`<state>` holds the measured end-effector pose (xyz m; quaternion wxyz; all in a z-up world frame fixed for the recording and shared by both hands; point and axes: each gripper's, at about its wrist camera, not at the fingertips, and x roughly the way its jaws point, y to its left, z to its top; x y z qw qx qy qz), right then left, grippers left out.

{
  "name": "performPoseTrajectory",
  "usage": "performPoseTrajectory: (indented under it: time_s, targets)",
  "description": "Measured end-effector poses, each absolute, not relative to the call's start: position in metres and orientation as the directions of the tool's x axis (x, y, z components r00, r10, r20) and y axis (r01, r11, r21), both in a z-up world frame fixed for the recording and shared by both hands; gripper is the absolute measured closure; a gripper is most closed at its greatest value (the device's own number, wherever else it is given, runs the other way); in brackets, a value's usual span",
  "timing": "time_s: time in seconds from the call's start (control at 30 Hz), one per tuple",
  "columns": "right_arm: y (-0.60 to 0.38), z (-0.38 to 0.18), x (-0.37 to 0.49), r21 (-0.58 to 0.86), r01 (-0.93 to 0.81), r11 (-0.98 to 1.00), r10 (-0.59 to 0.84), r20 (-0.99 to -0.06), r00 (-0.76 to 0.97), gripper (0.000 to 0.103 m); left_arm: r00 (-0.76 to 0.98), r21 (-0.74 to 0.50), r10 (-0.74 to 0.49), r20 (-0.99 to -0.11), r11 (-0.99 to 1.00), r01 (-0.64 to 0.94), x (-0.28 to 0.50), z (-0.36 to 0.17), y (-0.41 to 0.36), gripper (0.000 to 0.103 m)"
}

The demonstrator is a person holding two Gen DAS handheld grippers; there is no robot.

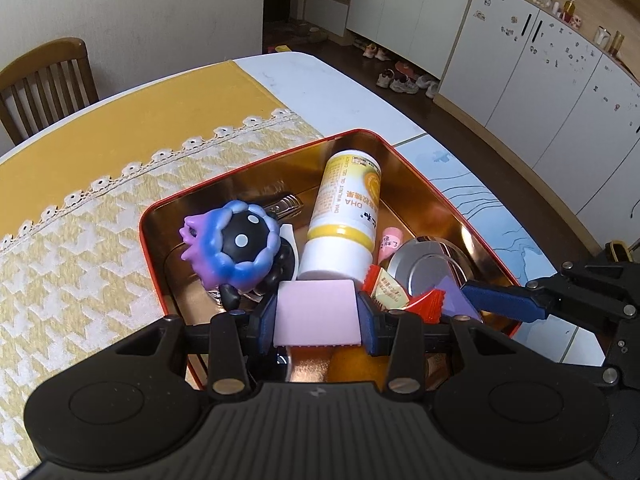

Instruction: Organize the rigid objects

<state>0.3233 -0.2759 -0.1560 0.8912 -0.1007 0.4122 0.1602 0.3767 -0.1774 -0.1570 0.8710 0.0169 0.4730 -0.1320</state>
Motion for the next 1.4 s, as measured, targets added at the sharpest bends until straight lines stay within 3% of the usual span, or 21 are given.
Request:
performPoseTrajectory:
  time_s: [0.17,0.37,0.47,1.0,1.17,1.27,1.4]
  targets:
    - [-0.278,-0.154,0.32,-0.033,-0.344,0.939,0.197,-0.766,0.611,0.067,0.53,-0.098,-0.213,-0.821,0.967,0.237,0.37,-0.151,-0.172,0.055]
    - [-0.286,-0.145,0.312,-0.001,-0.307,0.952,0.201,-0.754,0.626,0.062,0.562,-0.104,-0.228,-0.795,0.964,0.244,0.353,-0.138,-0.163,0.054]
    - [-0.288,-0.139,0.306,0.023,-0.297,0.955,0.215,-0.742,0.635,0.049,0.579,-0.108,-0.241,-0.779,0.961,0.254,0.343,-0.129,-0.158,0.047]
    - [-0.271,-0.092,0.25,0.058,-0.294,0.954,0.258,-0.658,0.707,0.035,0.653,-0.111,-0.284,-0.702,0.95,0.293,0.277,-0.085,-0.119,0.037]
    - [-0.267,-0.075,0.231,0.079,-0.29,0.954,0.275,-0.625,0.731,0.021,0.676,-0.113,-0.289,-0.678,0.949,0.293,0.257,-0.071,-0.111,0.031]
    - [-0.264,-0.067,0.221,0.091,-0.287,0.954,0.281,-0.607,0.744,0.015,0.694,-0.115,-0.29,-0.659,0.951,0.288,0.242,-0.063,-0.106,0.022]
    - [-0.261,-0.06,0.206,0.098,-0.283,0.954,0.286,-0.578,0.765,0.006,0.707,-0.127,-0.3,-0.64,0.949,0.287,0.227,-0.055,-0.1,0.021]
